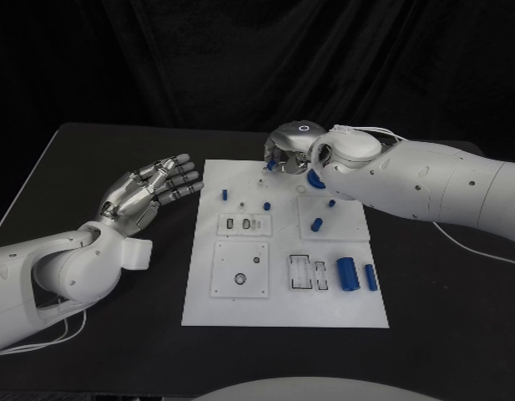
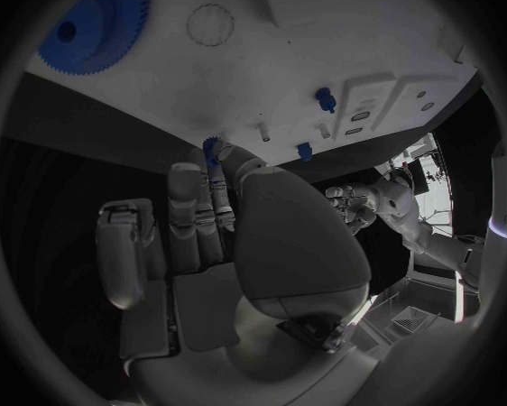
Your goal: Assemble the parts on the task board
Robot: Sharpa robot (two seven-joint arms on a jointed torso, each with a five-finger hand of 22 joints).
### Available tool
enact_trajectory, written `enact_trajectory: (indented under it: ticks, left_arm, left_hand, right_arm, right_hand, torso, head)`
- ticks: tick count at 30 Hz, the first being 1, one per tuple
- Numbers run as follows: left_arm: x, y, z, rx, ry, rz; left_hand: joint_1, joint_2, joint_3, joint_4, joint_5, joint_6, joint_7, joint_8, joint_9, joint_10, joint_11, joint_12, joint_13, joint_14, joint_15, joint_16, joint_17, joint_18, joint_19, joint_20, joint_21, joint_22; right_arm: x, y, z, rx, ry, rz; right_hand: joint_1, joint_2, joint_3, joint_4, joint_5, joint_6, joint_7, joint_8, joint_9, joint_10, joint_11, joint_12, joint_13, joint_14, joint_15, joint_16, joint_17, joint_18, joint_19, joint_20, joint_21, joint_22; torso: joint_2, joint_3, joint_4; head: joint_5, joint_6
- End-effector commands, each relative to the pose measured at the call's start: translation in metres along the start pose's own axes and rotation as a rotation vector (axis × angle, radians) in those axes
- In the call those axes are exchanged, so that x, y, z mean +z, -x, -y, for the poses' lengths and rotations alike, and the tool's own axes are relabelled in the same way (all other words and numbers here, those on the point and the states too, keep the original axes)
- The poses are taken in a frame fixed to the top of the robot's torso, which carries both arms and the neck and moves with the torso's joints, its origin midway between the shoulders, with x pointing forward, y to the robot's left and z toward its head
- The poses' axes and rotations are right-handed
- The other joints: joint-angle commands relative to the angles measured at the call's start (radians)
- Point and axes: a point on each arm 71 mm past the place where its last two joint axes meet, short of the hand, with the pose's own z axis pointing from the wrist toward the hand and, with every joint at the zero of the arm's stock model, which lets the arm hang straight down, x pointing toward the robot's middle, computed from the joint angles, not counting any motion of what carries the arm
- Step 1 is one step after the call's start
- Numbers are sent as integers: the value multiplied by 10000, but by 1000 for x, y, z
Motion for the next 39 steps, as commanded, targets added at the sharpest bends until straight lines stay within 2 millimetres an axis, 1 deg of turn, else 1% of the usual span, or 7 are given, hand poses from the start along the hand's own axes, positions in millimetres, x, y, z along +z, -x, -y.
enact_trajectory:
  ticks: [1, 4, 8, 20, 24, 33, 39]
  left_arm:
    - [0, -1, 11, -112, -1482, -78]
    - [0, -1, 11, -116, -1470, -78]
    - [1, -1, 11, -113, -1467, -68]
    - [2, -1, 10, -131, -1446, -102]
    - [3, 0, 10, -126, -1425, -98]
    - [3, 0, 9, -122, -1390, -94]
    - [3, 0, 9, -122, -1366, -95]
  left_hand:
    - [86, -10, 77, -9, 34, 5, 70, -5, 7, -7, 52, 49, -6, 5, 77, 68, 14, -60, -50, -28, -66, -8]
    - [93, -15, 98, -9, 35, 3, 75, -7, 7, -11, 56, 52, -6, 2, 86, 73, 14, -65, -52, -28, -68, -10]
    - [93, -15, 98, -9, 35, 3, 75, -7, 7, -11, 56, 52, -6, 2, 86, 73, 14, -65, -52, -28, -68, -10]
    - [101, -19, 132, -7, 36, 5, 83, -8, 7, -14, 60, 57, -7, 0, 98, 83, 15, -73, -55, -28, -70, -13]
    - [101, -19, 132, -7, 36, 5, 83, -8, 7, -14, 60, 57, -7, 0, 98, 83, 15, -73, -55, -28, -70, -13]
    - [108, -20, 162, -6, 36, -2, 92, -11, 6, -17, 65, 62, -7, 1, 107, 92, 16, -79, -56, -27, -71, -15]
    - [112, -24, 184, -5, 36, -12, 101, -16, 5, -20, 70, 65, -7, -1, 113, 98, 16, -84, -58, -27, -73, -17]
  right_arm:
    - [0, -2, -1, 12, -39, -84]
    - [1, -3, -2, 21, -3, -76]
    - [1, -3, -3, 25, 18, -82]
    - [2, -2, -7, 35, 137, 39]
    - [2, -1, -6, 40, 134, 177]
    - [0, 0, -1, 44, -158, 412]
    - [-1, 1, -1, 73, -185, 662]
  right_hand:
    - [-29, -1, 26, 64, -78, -70, -5, -57, 1814, 15, 52, -48, -7, -43, 57, -51, -4, -78, 1038, 83, 25, 2632]
    - [-44, 2, 24, 82, -99, -96, 0, -89, 1811, 23, 55, -65, -4, -50, 61, -52, -12, -78, 1038, 88, 25, 2632]
    - [-53, 7, 24, 94, -111, -111, 2, -109, 1810, 29, 56, -75, -2, -62, 61, -61, -38, -78, 1038, 90, 25, 2632]
    - [-133, 27, 6, 180, -177, -182, 9, -216, 1807, 43, 68, -144, 8, -122, 74, -101, -129, -78, 1038, 105, 25, 2632]
    - [-35, 51, 53, 118, -91, -121, 23, -225, 1840, 139, 31, -148, 37, -146, 57, -115, -165, -78, 1038, 101, 25, 2632]
    - [90, 49, 100, 15, 19, -39, 83, -222, 1902, 233, 34, -175, 64, -195, 72, -161, -267, -78, 1038, 106, 25, 2632]
    - [120, 50, 115, -12, 51, -30, 104, -229, 1917, 253, 39, -185, 70, -205, 76, -172, -287, -78, 1038, 109, 25, 2632]
  torso:
    - [2, -10, 21]
    - [-1, -19, 32]
    - [-6, -32, 22]
    - [-3, -16, 21]
    - [-3, -15, 12]
    - [-2, -11, 18]
    - [-9, -11, 3]
  head:
    - [-24, 18]
    - [-32, 18]
    - [-26, 5]
    - [-42, -23]
    - [-23, -11]
    - [-25, 22]
    - [-23, 32]
